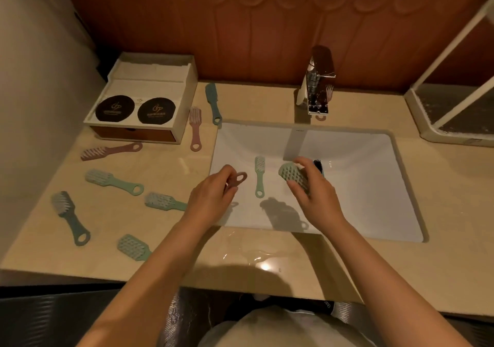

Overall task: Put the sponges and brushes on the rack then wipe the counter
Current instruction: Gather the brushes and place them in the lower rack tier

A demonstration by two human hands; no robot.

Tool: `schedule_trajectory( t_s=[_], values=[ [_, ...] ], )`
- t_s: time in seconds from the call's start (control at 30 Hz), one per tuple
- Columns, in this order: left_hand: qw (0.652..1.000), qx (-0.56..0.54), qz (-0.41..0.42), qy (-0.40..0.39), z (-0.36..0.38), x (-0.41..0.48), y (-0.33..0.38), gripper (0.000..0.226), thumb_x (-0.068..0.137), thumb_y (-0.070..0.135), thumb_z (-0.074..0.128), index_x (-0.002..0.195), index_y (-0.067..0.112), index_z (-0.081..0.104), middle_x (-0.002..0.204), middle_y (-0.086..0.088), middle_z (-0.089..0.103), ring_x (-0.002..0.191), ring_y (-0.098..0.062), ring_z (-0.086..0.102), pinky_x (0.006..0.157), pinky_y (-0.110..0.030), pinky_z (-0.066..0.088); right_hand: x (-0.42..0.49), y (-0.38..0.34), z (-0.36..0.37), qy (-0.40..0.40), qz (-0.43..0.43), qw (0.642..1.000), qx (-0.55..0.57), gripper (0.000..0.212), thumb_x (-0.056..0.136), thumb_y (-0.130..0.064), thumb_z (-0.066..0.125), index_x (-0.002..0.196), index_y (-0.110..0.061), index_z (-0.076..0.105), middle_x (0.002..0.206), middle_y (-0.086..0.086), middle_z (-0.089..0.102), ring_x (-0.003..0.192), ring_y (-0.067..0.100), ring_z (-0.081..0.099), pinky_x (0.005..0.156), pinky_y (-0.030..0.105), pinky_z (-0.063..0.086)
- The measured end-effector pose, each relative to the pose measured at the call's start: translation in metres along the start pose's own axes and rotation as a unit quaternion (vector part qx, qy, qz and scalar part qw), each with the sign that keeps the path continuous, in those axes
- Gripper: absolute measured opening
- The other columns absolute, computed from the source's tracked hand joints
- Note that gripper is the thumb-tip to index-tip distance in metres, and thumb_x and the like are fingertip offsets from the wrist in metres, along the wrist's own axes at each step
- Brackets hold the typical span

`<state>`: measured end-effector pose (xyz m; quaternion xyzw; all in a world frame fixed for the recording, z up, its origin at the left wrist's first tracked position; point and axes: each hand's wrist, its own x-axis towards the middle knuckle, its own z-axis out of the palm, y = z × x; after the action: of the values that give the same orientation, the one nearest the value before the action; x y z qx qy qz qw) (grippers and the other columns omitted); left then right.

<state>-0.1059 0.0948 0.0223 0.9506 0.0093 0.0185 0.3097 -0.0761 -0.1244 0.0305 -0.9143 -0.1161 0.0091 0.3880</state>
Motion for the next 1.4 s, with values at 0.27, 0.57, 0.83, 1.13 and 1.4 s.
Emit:
schedule_trajectory(
  t_s=[0.27, 0.57, 0.83, 1.13, 1.4],
  values=[
    [0.840, -0.464, -0.245, 0.140, -0.017, 0.017, 0.028, 0.013, 0.086, 0.003, 0.061, 0.081, 0.011, 0.052, 0.080, -0.003, 0.059, 0.071, -0.014, 0.062, 0.053, -0.019, 0.056, -0.002, -0.029, 0.003, 0.015, 0.176, 0.943, 0.282, 0.019, 0.097, -0.027, 0.046, 0.112, -0.020, 0.036, 0.091, -0.005, 0.053, 0.059, 0.017, 0.055, 0.050, 0.021, 0.050],
    [0.645, -0.675, -0.332, 0.138, 0.005, -0.004, 0.065, 0.009, 0.089, 0.002, 0.058, 0.082, 0.006, 0.053, 0.082, -0.009, 0.061, 0.070, -0.012, 0.063, 0.059, -0.014, 0.056, -0.003, -0.042, 0.000, 0.021, 0.280, 0.818, 0.502, 0.034, 0.096, -0.034, 0.046, 0.127, -0.022, 0.035, 0.118, 0.009, 0.060, 0.068, 0.018, 0.072, 0.051, 0.024, 0.054],
    [0.892, -0.396, -0.204, -0.071, -0.002, -0.011, 0.079, 0.029, 0.084, 0.010, 0.066, 0.112, 0.013, 0.057, 0.070, -0.005, 0.068, 0.062, -0.010, 0.063, 0.060, -0.023, 0.052, 0.004, -0.033, -0.025, 0.084, 0.307, 0.733, 0.602, 0.029, 0.096, -0.024, 0.051, 0.124, -0.018, 0.046, 0.084, 0.008, 0.059, 0.058, 0.013, 0.055, 0.048, 0.021, 0.049],
    [0.891, -0.376, -0.147, -0.209, 0.010, 0.006, 0.117, 0.008, 0.091, 0.011, 0.055, 0.086, 0.014, 0.061, 0.073, -0.003, 0.063, 0.065, -0.011, 0.058, 0.061, -0.019, 0.047, 0.003, -0.011, -0.065, 0.033, 0.294, 0.770, 0.565, 0.024, 0.100, -0.018, 0.041, 0.122, -0.017, 0.052, 0.085, 0.008, 0.060, 0.064, 0.018, 0.057, 0.059, 0.029, 0.052],
    [0.845, -0.461, -0.215, -0.165, 0.048, 0.031, 0.184, 0.012, 0.093, 0.013, 0.052, 0.088, 0.014, 0.064, 0.075, 0.002, 0.064, 0.073, -0.010, 0.060, 0.065, -0.020, 0.049, 0.010, 0.050, -0.128, -0.005, 0.300, 0.811, 0.503, 0.020, 0.101, -0.023, 0.036, 0.098, -0.014, 0.053, 0.073, 0.007, 0.050, 0.046, 0.012, 0.041, 0.036, 0.018, 0.030]
  ],
)
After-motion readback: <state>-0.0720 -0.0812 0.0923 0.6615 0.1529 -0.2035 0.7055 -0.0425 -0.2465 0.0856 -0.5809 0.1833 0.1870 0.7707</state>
